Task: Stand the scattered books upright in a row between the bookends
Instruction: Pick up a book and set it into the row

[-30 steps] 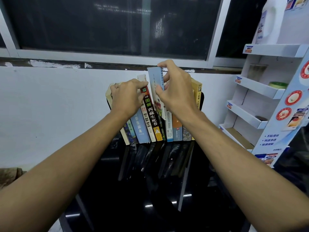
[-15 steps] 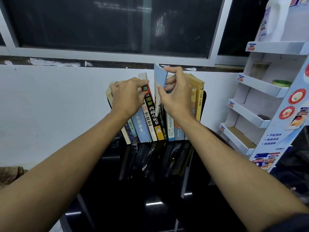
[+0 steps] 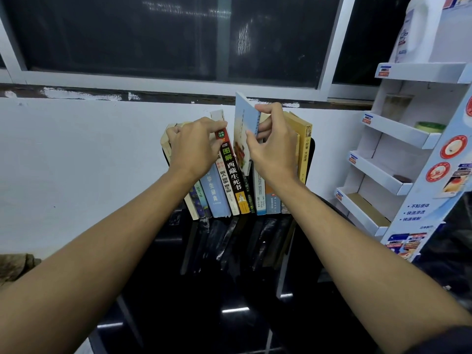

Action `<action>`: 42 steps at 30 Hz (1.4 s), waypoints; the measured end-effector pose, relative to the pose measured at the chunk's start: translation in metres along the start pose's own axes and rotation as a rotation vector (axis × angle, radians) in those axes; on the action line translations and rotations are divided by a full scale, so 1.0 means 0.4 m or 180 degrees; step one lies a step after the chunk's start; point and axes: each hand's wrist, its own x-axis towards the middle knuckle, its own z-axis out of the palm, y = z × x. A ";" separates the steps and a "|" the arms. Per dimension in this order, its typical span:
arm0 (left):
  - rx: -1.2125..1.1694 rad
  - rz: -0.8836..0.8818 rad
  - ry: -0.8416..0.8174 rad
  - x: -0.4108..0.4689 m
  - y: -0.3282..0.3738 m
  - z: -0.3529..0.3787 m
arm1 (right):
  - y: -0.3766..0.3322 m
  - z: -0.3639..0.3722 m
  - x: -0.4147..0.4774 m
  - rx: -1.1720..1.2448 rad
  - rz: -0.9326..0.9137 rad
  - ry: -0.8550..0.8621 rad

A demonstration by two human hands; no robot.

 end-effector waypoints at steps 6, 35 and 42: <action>-0.0012 0.0014 0.0014 -0.003 0.005 0.003 | 0.000 0.023 0.000 -0.0655 -0.0556 -0.0117; -0.0012 0.0046 0.0020 0.000 0.000 0.003 | 0.133 0.042 -0.152 -0.1125 -0.0616 -0.0655; -0.0155 0.0035 -0.0013 0.006 -0.002 0.003 | 0.160 -0.011 -0.140 -0.1747 -0.1173 -0.0829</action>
